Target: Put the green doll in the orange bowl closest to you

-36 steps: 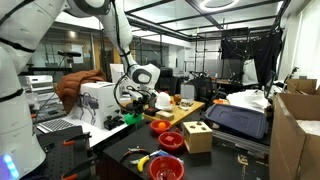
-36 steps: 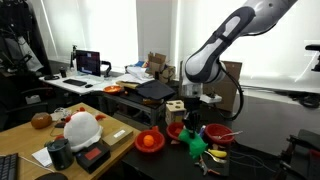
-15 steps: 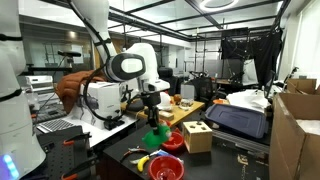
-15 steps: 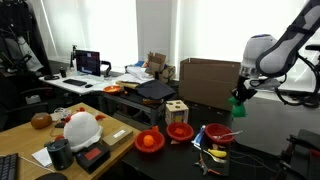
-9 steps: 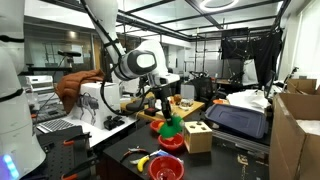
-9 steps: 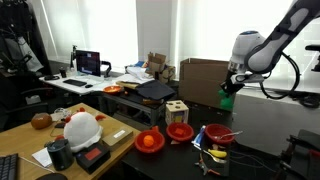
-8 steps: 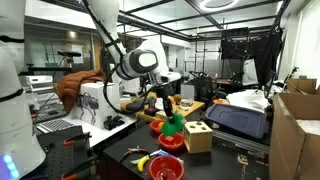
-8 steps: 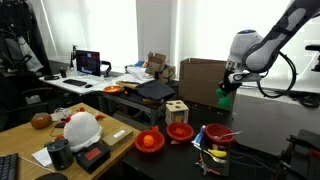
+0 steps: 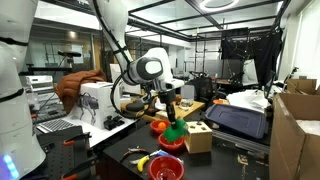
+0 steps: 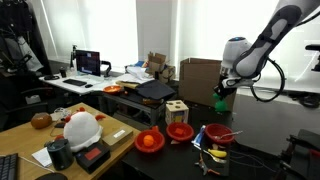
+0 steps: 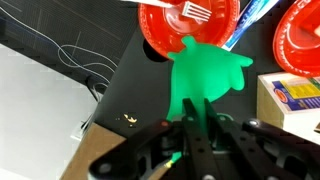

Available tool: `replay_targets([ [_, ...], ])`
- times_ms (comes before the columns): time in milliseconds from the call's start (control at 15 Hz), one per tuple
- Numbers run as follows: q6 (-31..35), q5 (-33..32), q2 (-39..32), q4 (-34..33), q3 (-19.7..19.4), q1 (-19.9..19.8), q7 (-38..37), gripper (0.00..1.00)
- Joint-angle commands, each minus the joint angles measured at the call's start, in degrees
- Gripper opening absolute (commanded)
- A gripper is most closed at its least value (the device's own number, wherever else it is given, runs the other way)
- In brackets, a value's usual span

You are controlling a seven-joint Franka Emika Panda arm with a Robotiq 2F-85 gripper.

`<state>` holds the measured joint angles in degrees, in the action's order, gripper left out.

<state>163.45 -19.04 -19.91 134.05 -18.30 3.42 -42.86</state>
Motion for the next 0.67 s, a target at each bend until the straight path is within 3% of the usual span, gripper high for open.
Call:
replay_targets([
  [0, -0.7, 2.3, -4.3, -1.2, -1.4, 0.9, 1.0, 0.03],
  [600, -1.7, 12.6, -15.5, -5.5, 1.4, -0.5, 8.3, 0.03],
])
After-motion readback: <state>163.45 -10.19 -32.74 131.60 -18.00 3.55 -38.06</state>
